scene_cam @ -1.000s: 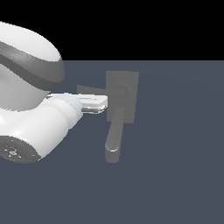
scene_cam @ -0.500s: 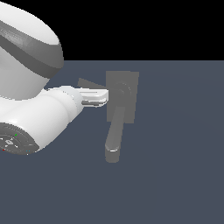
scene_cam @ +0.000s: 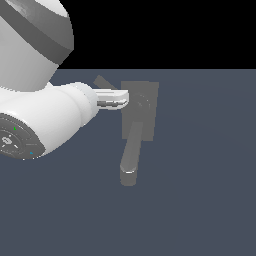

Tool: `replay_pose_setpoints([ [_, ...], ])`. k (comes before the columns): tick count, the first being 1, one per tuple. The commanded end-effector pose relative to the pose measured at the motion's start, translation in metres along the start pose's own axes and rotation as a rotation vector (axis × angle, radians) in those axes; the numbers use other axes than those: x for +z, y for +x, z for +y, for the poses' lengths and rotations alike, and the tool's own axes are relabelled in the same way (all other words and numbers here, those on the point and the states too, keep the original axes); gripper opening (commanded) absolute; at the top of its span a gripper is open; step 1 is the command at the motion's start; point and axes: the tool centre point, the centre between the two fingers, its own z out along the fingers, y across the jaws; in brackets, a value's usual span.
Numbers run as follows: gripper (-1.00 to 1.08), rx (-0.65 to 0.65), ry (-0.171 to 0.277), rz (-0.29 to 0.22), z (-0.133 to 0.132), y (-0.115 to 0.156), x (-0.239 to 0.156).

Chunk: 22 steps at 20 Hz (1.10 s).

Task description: Turn on the faucet by rotating a designated handle.

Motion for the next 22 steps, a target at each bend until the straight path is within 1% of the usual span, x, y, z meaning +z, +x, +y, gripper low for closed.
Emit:
replay_pose_setpoints([
  [1, -1.0, 0.003, -0.001, -0.01, -0.002, -0.014, 0.0],
  [4, -1.0, 0.003, -0.002, -0.011, -0.005, -0.025, 0.0],
  [5, -1.0, 0.003, -0.002, -0.011, -0.005, -0.025, 0.0],
  [6, -1.0, 0.0, 0.001, 0.003, -0.006, -0.014, -0.001],
  [22, -1.0, 0.002, -0.001, -0.008, -0.046, -0.057, 0.0],
])
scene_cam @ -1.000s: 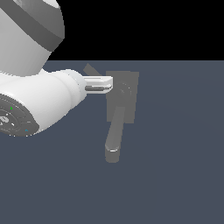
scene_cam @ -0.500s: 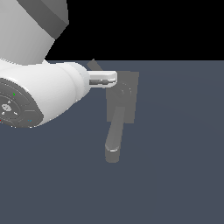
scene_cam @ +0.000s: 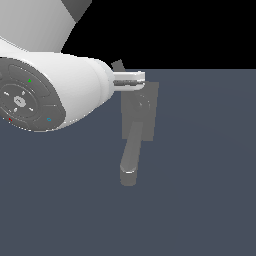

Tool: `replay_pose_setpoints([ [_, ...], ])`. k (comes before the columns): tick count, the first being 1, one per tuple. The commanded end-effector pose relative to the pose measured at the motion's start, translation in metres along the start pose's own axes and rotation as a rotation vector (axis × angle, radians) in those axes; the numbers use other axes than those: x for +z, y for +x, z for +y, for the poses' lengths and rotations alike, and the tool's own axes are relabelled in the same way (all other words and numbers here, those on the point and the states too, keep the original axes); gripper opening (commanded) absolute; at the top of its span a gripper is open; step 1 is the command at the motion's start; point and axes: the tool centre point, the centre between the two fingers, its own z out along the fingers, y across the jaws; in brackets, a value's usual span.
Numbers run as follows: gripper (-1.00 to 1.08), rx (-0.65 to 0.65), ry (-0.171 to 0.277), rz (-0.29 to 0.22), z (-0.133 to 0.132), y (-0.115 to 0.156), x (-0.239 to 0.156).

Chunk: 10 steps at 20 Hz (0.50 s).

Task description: Turn on the faucet by rotating a designated handle.

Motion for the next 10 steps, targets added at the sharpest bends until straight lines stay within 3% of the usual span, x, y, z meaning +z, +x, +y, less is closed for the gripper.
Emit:
replay_pose_setpoints([
  [1, -1.0, 0.004, 0.001, -0.022, -0.008, -0.018, 0.003],
  [5, -1.0, 0.005, 0.0, -0.025, -0.016, -0.026, 0.003],
  [6, -1.0, 0.001, 0.002, 0.001, -0.013, -0.01, 0.0],
  [10, -1.0, 0.002, 0.001, -0.004, -0.028, -0.016, 0.001],
])
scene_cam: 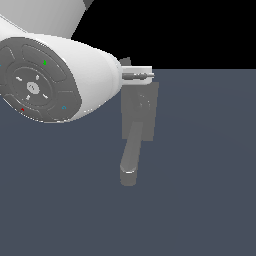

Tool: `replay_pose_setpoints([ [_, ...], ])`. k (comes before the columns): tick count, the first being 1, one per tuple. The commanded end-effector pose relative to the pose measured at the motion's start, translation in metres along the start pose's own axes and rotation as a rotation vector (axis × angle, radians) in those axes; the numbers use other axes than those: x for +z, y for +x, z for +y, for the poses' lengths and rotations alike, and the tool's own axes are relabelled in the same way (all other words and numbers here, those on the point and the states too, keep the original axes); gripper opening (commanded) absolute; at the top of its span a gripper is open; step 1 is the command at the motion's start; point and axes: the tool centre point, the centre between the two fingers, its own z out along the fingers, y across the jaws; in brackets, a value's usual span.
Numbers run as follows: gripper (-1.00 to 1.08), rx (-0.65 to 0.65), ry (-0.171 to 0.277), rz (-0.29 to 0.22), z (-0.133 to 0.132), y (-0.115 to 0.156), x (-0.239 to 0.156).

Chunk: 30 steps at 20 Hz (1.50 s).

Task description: Turn on the faucet by rotating a designated handle.

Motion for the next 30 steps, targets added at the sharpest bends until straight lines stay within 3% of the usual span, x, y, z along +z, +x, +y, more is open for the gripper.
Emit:
replay_pose_setpoints([
  [1, -1.0, 0.002, 0.011, -0.01, -0.015, -0.007, 0.002],
  [14, -1.0, 0.005, 0.01, -0.028, -0.064, -0.028, 0.003],
  [15, -1.0, 0.005, 0.01, -0.028, -0.064, -0.028, 0.003],
  [16, -1.0, 0.069, 0.027, -0.033, -0.058, -0.008, -0.004],
  [30, -1.0, 0.026, 0.016, -0.03, -0.108, -0.008, 0.001],
])
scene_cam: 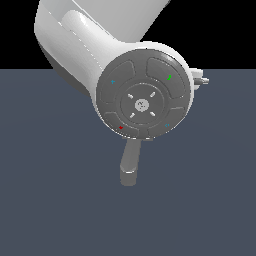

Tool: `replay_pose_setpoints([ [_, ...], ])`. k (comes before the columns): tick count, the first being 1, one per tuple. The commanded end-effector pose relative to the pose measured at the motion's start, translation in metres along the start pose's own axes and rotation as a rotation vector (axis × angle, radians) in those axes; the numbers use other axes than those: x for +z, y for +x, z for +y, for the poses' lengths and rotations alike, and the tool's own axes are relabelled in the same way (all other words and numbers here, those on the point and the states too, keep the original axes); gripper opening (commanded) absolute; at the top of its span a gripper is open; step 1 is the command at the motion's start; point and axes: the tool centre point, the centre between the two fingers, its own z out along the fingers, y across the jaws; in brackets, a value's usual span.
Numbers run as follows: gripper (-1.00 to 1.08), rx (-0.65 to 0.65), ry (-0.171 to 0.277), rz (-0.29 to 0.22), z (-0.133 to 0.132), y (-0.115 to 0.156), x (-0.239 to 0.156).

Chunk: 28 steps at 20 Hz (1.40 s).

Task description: Turn on the faucet by rotating a designated handle.

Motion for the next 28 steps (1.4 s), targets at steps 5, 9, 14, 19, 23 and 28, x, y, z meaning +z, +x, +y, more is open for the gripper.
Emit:
replay_pose_setpoints([
  [5, -1.0, -0.062, -0.031, 0.021, -0.023, -0.007, 0.01],
  [9, -1.0, -0.007, -0.001, -0.052, -0.03, -0.016, 0.011],
  [14, -1.0, -0.015, -0.005, -0.042, -0.042, -0.007, 0.009],
  [19, -1.0, -0.031, -0.014, -0.023, -0.054, 0.007, 0.01],
  [23, -1.0, -0.044, -0.021, -0.007, -0.063, 0.019, 0.011],
  [28, -1.0, -0.061, -0.029, 0.013, -0.075, 0.033, 0.011],
])
